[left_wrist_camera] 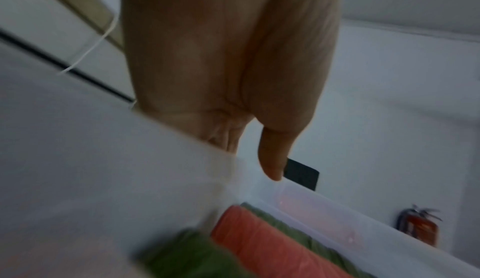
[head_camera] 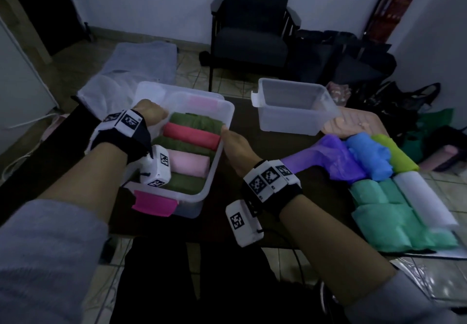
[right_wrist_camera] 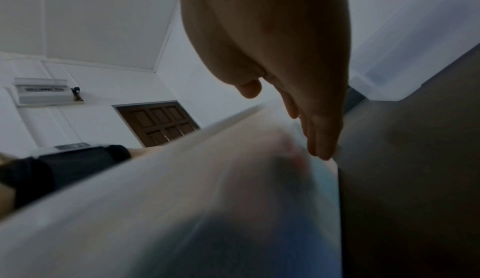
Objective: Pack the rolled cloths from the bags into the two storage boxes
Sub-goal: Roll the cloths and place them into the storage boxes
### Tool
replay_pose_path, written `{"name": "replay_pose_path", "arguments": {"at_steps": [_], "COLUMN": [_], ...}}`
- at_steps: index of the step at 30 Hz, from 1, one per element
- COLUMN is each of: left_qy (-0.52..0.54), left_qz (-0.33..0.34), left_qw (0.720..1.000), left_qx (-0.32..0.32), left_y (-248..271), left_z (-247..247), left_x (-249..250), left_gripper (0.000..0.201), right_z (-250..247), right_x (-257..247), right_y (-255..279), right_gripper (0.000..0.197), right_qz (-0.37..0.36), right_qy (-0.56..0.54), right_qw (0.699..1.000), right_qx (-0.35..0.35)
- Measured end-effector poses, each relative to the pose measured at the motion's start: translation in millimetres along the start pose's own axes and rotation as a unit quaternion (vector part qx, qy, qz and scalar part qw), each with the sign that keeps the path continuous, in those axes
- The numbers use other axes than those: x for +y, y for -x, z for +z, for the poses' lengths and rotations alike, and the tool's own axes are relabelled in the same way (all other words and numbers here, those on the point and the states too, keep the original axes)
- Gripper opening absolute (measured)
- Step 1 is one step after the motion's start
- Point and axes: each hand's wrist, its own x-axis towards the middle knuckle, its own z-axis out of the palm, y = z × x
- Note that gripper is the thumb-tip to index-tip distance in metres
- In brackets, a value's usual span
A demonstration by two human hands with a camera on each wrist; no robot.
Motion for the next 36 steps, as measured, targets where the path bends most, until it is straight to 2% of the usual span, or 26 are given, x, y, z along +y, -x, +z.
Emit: {"name": "replay_pose_path", "arguments": {"at_steps": [2, 5, 7, 10, 12, 15, 18, 20, 23, 25, 27, 31, 36], "left_qy": [-0.006, 0.025, 0.041, 0.089, 0.117, 0.132, 0.076, 0.004, -0.073, -0.111, -0.141, -0.17, -0.17], "left_qz": [0.004, 0.029, 0.075, 0.175, 0.238, 0.291, 0.251, 0.197, 0.153, 0.145, 0.151, 0.162, 0.167], "left_qw": [1.0, 0.999, 0.996, 0.98, 0.964, 0.944, 0.942, 0.946, 0.95, 0.949, 0.947, 0.943, 0.94], "left_qx": [-0.01, 0.01, 0.007, 0.013, -0.009, -0.08, -0.211, -0.259, -0.262, -0.256, -0.248, -0.238, -0.246], "left_y": [7, 17, 34, 74, 107, 139, 153, 155, 152, 149, 149, 148, 148], "left_z": [-8, -16, -24, -26, -13, 41, 113, 153, 185, 196, 204, 212, 210], "left_x": [7, 30, 53, 99, 128, 151, 150, 139, 121, 111, 103, 98, 97], "left_gripper": [0.053, 0.068, 0.065, 0.051, 0.048, 0.04, 0.049, 0.062, 0.074, 0.076, 0.076, 0.076, 0.076], "right_z": [-17, -56, -87, -147, -189, -245, -284, -301, -311, -310, -308, -298, -294], "right_x": [3, 5, 8, 13, 18, 26, 40, 51, 69, 79, 85, 86, 85], "right_y": [1, 6, 7, 7, 9, 10, 5, 3, 0, -9, -20, -20, -18], "right_gripper": [0.047, 0.041, 0.034, 0.018, 0.019, 0.028, 0.034, 0.04, 0.053, 0.05, 0.049, 0.067, 0.076], "right_qz": [0.026, 0.071, 0.081, 0.045, 0.035, 0.053, 0.126, 0.159, 0.192, 0.188, 0.175, 0.188, 0.148], "right_qy": [0.01, 0.025, 0.039, 0.095, 0.174, 0.275, 0.335, 0.364, 0.385, 0.4, 0.404, 0.385, 0.386], "right_qw": [1.0, 0.997, 0.993, 0.982, 0.961, 0.904, 0.847, 0.837, 0.848, 0.848, 0.848, 0.846, 0.847], "right_qx": [0.008, 0.032, 0.074, 0.158, 0.212, 0.324, 0.392, 0.377, 0.31, 0.292, 0.295, 0.316, 0.334]}}
